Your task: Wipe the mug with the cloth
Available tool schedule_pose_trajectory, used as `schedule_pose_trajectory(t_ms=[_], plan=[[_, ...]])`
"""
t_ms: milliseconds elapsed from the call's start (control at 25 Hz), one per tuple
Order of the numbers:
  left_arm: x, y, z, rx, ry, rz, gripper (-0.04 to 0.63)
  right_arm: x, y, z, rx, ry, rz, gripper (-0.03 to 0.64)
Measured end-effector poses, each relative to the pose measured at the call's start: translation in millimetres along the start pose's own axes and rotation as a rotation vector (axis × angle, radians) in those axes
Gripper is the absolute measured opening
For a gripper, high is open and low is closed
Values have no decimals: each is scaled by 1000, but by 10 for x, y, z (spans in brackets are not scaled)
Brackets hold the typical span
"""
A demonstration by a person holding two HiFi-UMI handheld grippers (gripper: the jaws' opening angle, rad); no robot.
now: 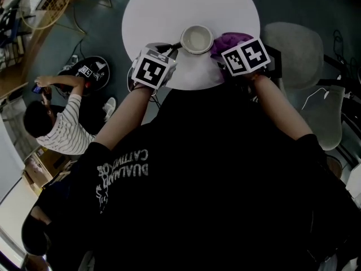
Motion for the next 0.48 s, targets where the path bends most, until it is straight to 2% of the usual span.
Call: schedule_pose_trajectory(t_ms=[480], plan=[[-32,110,39,2,52,-109,60,212,65,-128,-60,45,-94,54]])
Point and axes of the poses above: the fingertips, and each gripper's own axes: z backward along the fingers, x to its left, y out of its underside, the point moved 3 cm from there along z, backward along the fingers, and after that the axes turned 6 degrees about z, right-handed, at the moved point
